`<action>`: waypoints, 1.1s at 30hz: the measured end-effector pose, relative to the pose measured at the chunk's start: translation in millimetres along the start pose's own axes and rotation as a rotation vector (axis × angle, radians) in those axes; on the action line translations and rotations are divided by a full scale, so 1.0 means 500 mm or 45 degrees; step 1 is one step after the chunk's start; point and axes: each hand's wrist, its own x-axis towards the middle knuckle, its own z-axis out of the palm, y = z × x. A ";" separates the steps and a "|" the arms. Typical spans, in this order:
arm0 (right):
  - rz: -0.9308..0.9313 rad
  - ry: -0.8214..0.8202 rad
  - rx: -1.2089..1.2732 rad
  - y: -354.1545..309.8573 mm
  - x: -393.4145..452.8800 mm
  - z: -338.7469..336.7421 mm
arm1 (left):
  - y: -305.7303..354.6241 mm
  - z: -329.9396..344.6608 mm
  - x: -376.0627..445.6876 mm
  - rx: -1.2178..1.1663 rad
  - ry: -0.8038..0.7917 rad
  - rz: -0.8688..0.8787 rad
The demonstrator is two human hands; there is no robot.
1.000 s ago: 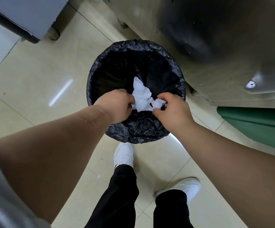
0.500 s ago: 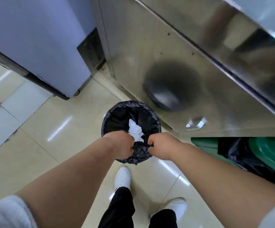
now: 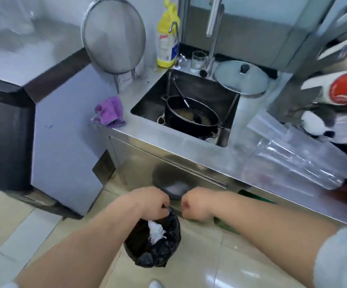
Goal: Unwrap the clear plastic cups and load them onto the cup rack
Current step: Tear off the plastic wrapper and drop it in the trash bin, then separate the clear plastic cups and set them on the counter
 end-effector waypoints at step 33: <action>0.580 0.894 0.905 0.554 -0.414 0.210 | 0.566 -0.260 0.236 0.244 0.305 0.522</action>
